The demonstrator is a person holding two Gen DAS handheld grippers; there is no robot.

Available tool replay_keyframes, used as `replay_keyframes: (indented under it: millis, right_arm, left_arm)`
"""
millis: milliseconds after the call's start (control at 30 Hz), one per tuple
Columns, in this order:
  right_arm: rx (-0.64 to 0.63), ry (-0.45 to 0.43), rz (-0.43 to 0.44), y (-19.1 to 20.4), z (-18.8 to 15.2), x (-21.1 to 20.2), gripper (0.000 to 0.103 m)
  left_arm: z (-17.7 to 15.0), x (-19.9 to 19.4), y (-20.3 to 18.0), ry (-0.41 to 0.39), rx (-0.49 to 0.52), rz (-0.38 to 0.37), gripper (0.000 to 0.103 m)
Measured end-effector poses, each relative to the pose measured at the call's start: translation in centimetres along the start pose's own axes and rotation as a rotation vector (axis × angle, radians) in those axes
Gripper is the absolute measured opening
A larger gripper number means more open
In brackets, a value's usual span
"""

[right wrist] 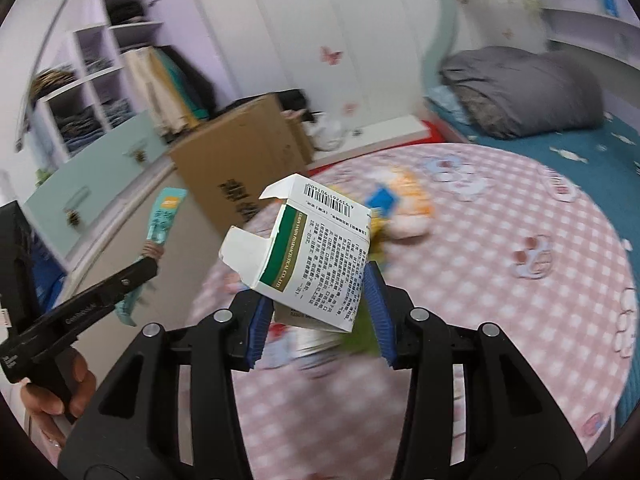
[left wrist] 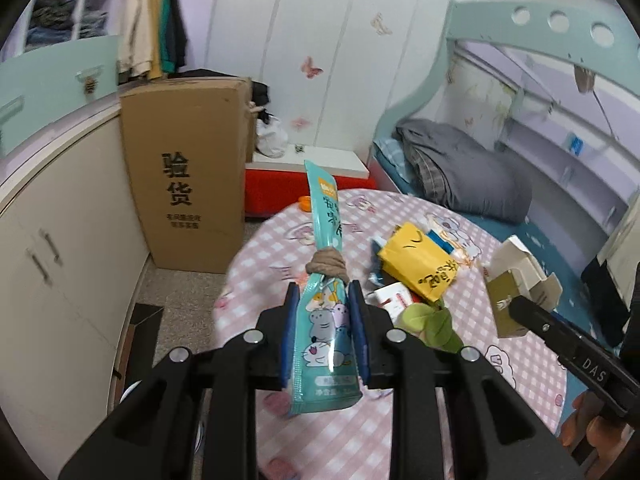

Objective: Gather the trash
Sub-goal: 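Carry the teal wrapper and white box over the wastebasket with both tools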

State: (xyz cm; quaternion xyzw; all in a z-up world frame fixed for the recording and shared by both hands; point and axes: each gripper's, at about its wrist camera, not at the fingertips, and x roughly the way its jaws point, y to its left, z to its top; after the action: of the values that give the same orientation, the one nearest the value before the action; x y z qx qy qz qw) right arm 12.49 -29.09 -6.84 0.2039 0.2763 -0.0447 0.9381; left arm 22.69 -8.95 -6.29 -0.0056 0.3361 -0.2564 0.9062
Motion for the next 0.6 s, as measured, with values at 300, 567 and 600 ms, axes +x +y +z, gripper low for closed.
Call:
replay_keyframes:
  millis: [300,567,600]
  right_arm:
    - [-0.141,0.128,0.21,10.9,-4.0,3.8,0.044]
    - [-0.266,0.244,0.31,20.2,-9.5,9.4,0.044]
    - [-0.276,0.25,0.314,20.9,-10.0,10.0,0.044]
  left_arm:
    - [-3.9,-4.7,9.1,-0.02,-0.129,0.121,0.024]
    - [-8.3,-6.2,18.6,0.029,-0.269,0.274,0.024]
    - [-9.1,-6.5,20.0,0.036,-0.292,0.293,0.024]
